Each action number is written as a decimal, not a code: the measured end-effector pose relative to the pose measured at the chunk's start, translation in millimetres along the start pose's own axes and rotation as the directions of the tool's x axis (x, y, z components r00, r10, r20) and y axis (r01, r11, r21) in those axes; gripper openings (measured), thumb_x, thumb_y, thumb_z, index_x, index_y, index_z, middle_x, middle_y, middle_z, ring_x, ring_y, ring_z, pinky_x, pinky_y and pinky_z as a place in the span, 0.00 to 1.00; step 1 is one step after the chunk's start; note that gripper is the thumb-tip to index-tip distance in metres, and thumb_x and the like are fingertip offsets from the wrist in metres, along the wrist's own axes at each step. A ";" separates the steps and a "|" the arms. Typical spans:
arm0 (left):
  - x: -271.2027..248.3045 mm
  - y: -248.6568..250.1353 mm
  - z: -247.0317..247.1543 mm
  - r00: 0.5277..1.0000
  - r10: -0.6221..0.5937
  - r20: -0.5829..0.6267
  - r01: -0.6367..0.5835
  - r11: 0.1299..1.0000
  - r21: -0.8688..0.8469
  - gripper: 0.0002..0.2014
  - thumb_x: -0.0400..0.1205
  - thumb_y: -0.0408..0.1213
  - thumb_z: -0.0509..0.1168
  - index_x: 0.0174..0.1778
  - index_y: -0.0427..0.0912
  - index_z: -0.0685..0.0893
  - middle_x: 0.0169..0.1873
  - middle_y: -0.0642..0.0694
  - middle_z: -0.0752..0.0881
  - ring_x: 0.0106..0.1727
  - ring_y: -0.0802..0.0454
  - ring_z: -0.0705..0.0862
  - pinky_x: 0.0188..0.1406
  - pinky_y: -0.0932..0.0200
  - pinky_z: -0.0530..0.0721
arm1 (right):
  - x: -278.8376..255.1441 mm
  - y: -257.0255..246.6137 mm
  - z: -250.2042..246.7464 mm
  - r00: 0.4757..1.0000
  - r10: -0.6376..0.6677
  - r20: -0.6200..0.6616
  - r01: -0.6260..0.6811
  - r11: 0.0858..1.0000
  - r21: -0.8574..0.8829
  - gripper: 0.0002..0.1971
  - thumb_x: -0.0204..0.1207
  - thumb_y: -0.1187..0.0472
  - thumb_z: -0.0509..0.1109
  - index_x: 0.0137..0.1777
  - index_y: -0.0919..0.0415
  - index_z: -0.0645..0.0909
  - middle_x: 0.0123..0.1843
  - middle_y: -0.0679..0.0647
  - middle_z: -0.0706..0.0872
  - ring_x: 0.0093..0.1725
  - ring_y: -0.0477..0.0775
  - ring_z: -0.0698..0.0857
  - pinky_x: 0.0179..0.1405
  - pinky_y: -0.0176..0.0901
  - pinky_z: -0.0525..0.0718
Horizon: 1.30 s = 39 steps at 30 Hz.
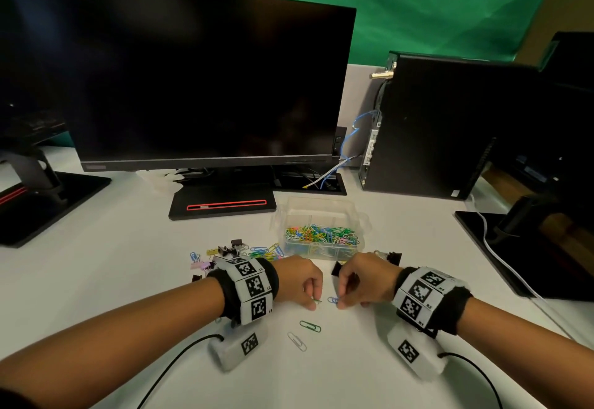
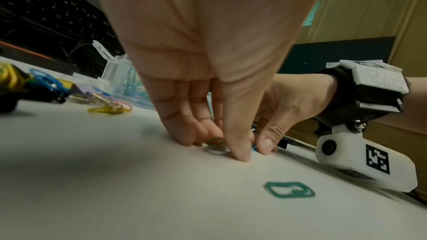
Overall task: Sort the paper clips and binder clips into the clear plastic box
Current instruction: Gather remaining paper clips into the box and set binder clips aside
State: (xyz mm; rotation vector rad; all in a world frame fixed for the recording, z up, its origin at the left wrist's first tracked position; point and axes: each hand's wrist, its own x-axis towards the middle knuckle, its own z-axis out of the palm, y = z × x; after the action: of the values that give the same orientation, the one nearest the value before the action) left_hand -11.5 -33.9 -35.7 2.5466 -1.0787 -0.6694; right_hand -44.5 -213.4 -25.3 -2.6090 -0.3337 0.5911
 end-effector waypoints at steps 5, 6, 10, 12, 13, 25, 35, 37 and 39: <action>-1.4 1.3 1.7 0.999 -0.048 0.004 0.048 0.999 0.020 0.11 0.77 0.37 0.70 0.51 0.36 0.85 0.40 0.44 0.85 0.37 0.56 0.77 0.32 0.74 0.69 | -1.3 -3.2 -1.0 0.999 -0.016 0.029 0.016 1.000 -0.025 0.10 0.69 0.62 0.77 0.31 0.49 0.81 0.25 0.41 0.82 0.17 0.36 0.79 0.31 0.34 0.83; -1.5 1.9 1.9 0.999 -0.052 0.011 0.051 0.998 0.029 0.10 0.77 0.37 0.69 0.51 0.36 0.85 0.38 0.46 0.83 0.37 0.56 0.77 0.32 0.74 0.69 | -1.3 -4.0 -0.7 0.999 -0.022 0.032 0.023 0.999 -0.034 0.11 0.69 0.63 0.77 0.30 0.49 0.81 0.25 0.41 0.81 0.17 0.36 0.79 0.31 0.32 0.82; -2.8 5.9 2.4 0.998 -0.051 0.022 0.049 0.996 0.078 0.10 0.79 0.37 0.67 0.53 0.35 0.85 0.49 0.40 0.88 0.43 0.56 0.76 0.31 0.75 0.66 | -1.1 -5.6 -0.2 0.999 -0.024 0.031 0.025 0.998 -0.052 0.12 0.69 0.64 0.76 0.30 0.49 0.80 0.25 0.41 0.81 0.16 0.36 0.78 0.30 0.31 0.80; -4.7 6.1 1.9 0.999 -0.035 0.007 0.034 0.995 0.094 0.10 0.79 0.37 0.66 0.53 0.35 0.84 0.53 0.40 0.87 0.44 0.56 0.75 0.31 0.75 0.65 | -0.6 -6.2 0.5 1.000 -0.017 0.020 0.017 0.999 -0.043 0.11 0.69 0.65 0.76 0.33 0.51 0.79 0.27 0.42 0.81 0.16 0.37 0.78 0.29 0.32 0.81; -6.0 6.3 1.4 1.000 -0.031 0.001 0.030 0.995 0.091 0.10 0.79 0.37 0.67 0.53 0.36 0.84 0.53 0.40 0.87 0.44 0.56 0.76 0.30 0.76 0.65 | -0.7 -6.2 0.6 1.000 -0.013 0.013 0.013 0.999 -0.036 0.10 0.69 0.66 0.76 0.34 0.52 0.80 0.28 0.43 0.81 0.16 0.36 0.78 0.27 0.32 0.80; -23.2 13.9 9.2 0.995 0.051 0.083 -0.056 0.997 0.054 0.11 0.74 0.36 0.72 0.51 0.37 0.86 0.47 0.38 0.89 0.41 0.54 0.79 0.35 0.72 0.70 | -3.4 -8.6 3.2 0.998 -0.005 0.057 0.012 0.993 -0.119 0.06 0.73 0.62 0.72 0.37 0.53 0.80 0.27 0.40 0.78 0.17 0.36 0.77 0.28 0.30 0.78; -25.6 15.9 14.4 0.996 0.030 0.086 -0.038 0.995 0.095 0.10 0.78 0.36 0.68 0.51 0.34 0.84 0.52 0.37 0.87 0.43 0.56 0.75 0.31 0.76 0.65 | -2.3 -7.9 9.2 0.999 -0.036 0.013 0.037 0.991 -0.129 0.04 0.68 0.65 0.73 0.42 0.61 0.86 0.27 0.43 0.81 0.22 0.42 0.79 0.30 0.31 0.79; -28.8 16.7 13.4 0.996 0.047 0.081 -0.056 0.993 0.108 0.10 0.78 0.36 0.68 0.51 0.34 0.84 0.51 0.38 0.87 0.40 0.57 0.74 0.31 0.77 0.64 | -0.7 -8.2 8.6 0.999 -0.036 0.011 0.037 0.993 -0.113 0.03 0.67 0.65 0.74 0.41 0.61 0.86 0.24 0.42 0.79 0.20 0.39 0.77 0.28 0.28 0.78; -31.1 17.2 12.1 0.995 0.053 0.079 -0.061 0.993 0.096 0.09 0.78 0.36 0.68 0.51 0.35 0.84 0.50 0.38 0.87 0.32 0.61 0.73 0.31 0.77 0.65 | -0.2 -7.9 6.1 0.999 -0.022 0.025 0.025 0.995 -0.101 0.03 0.66 0.66 0.74 0.40 0.61 0.87 0.24 0.41 0.80 0.20 0.39 0.78 0.27 0.27 0.78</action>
State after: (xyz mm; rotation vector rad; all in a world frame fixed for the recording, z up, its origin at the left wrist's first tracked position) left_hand -47.0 -23.7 -29.1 2.5805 -1.2341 -0.7205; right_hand -48.6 -204.3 -26.5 -2.6928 -0.4115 0.6125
